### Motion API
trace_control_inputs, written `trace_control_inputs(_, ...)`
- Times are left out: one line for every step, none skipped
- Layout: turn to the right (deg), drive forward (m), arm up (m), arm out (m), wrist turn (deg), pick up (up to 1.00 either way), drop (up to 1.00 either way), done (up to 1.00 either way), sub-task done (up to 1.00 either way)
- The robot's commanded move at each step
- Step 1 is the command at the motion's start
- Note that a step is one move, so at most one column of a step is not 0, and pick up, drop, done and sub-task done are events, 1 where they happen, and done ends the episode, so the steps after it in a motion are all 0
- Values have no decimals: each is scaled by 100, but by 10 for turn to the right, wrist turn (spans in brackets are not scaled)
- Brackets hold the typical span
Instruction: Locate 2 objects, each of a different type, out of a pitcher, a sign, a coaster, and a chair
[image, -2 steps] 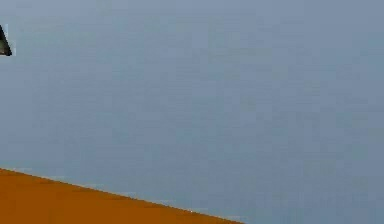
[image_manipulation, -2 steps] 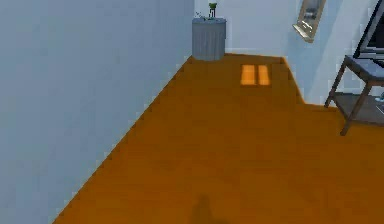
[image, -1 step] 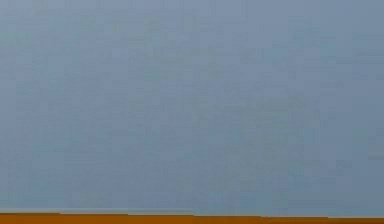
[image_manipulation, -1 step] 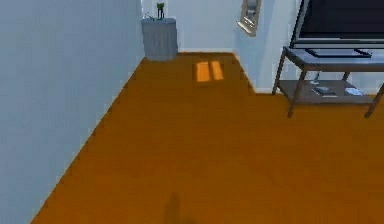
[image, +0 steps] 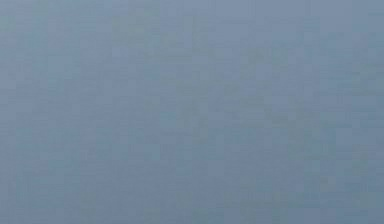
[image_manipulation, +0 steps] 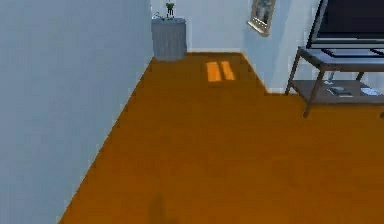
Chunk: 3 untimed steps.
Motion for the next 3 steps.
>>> trace_control_inputs(-450, 0, 0, 0, 0, 0, 0, 0, 0)
trace_control_inputs(-420, 0, 0, 0, 0, 0, 0, 0, 0)
trace_control_inputs(0, 100, 0, 0, 0, 0, 0, 0, 0)
